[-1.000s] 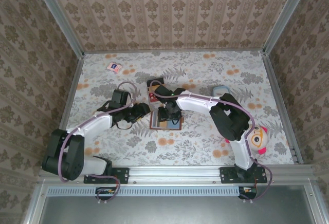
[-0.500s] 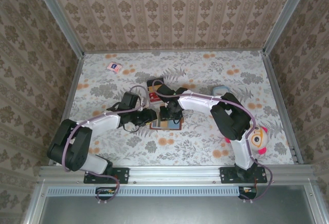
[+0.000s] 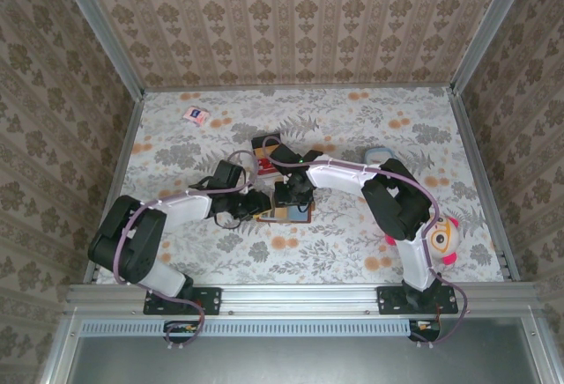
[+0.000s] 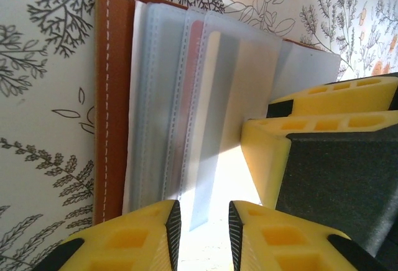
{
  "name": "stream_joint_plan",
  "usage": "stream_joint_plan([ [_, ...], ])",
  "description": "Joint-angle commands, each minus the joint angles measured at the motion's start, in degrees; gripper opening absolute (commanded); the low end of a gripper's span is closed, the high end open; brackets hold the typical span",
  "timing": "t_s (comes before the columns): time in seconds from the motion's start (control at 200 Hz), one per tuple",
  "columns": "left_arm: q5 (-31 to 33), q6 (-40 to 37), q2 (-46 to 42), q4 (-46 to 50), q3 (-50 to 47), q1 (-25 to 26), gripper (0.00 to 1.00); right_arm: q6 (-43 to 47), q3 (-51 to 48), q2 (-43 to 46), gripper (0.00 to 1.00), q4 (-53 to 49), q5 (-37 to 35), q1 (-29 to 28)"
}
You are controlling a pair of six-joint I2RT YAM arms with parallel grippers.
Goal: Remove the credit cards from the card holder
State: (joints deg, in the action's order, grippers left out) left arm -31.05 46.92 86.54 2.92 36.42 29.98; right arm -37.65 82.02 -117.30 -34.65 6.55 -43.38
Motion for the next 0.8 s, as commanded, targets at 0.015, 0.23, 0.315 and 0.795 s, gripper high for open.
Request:
stream_joint_plan([
  [0.015,1.23,-0.42,1.20,0.96,1.76,0.17,0.32,0.47,-2.65,-2.48,0.39,-1.91,-1.80,0.51],
  [0.23,1.16,-1.34,2.39,2.36,2.63,0.26,0.33,0.51,-2.65,-2.42,0.40,-1.91,-1.75,0.50],
  [0.315,1.30,-1.98,2.98,3.92,3.27,0.35,0.33,0.55,-2.65,-2.41,0.40,-2.05,-1.80,0.52],
  [0.795,-0.38,-5.96,5.29,8.09,6.61,1.97,0.28,0.55,-2.65,-2.59,0.41,-1.91,-1.55,0.55],
])
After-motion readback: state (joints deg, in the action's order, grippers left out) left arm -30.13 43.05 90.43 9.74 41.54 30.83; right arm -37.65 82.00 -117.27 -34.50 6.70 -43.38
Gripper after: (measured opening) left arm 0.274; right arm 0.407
